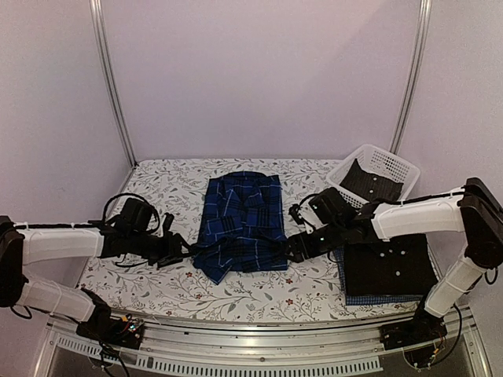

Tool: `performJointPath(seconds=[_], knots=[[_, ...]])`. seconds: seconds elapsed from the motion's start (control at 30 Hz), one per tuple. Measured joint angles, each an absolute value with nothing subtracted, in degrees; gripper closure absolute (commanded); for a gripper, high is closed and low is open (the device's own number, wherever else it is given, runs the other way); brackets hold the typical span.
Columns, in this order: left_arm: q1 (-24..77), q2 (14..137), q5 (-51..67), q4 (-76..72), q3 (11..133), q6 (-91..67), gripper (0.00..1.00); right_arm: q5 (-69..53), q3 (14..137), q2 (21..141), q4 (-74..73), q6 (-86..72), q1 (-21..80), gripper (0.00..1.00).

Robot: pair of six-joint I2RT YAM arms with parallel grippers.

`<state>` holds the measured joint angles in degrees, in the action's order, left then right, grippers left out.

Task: Fold and stack the long sleeve shirts
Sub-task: Fold the rectangle-folded shirt at the center of the board.

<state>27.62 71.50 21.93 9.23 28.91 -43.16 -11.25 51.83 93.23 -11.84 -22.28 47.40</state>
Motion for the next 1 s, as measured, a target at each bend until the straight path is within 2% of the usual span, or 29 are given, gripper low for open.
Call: performJointPath(seconds=[0.2, 0.47, 0.67, 0.83, 1.0], knots=[[31.0, 68.2, 22.7, 5.7, 26.0, -44.8, 0.42, -9.8, 51.0, 91.5, -8.6, -22.3, 48.4, 0.26], [34.9, 73.0, 19.9, 5.2, 26.3, -45.5, 0.38, -8.4, 52.6, 94.8, -7.7, -22.4, 48.4, 0.28], [37.2, 75.9, 18.8, 4.0, 27.6, -46.9, 0.40, -8.0, 53.2, 95.2, -7.7, -22.8, 48.4, 0.32], [38.0, 79.6, 18.6, 2.0, 29.0, -49.1, 0.47, -8.0, 54.4, 96.2, -7.6, -23.2, 48.4, 0.40], [39.2, 82.0, 18.3, 0.9, 31.9, -50.9, 0.67, -8.0, 55.5, 97.5, -7.7, -23.4, 48.4, 0.53]])
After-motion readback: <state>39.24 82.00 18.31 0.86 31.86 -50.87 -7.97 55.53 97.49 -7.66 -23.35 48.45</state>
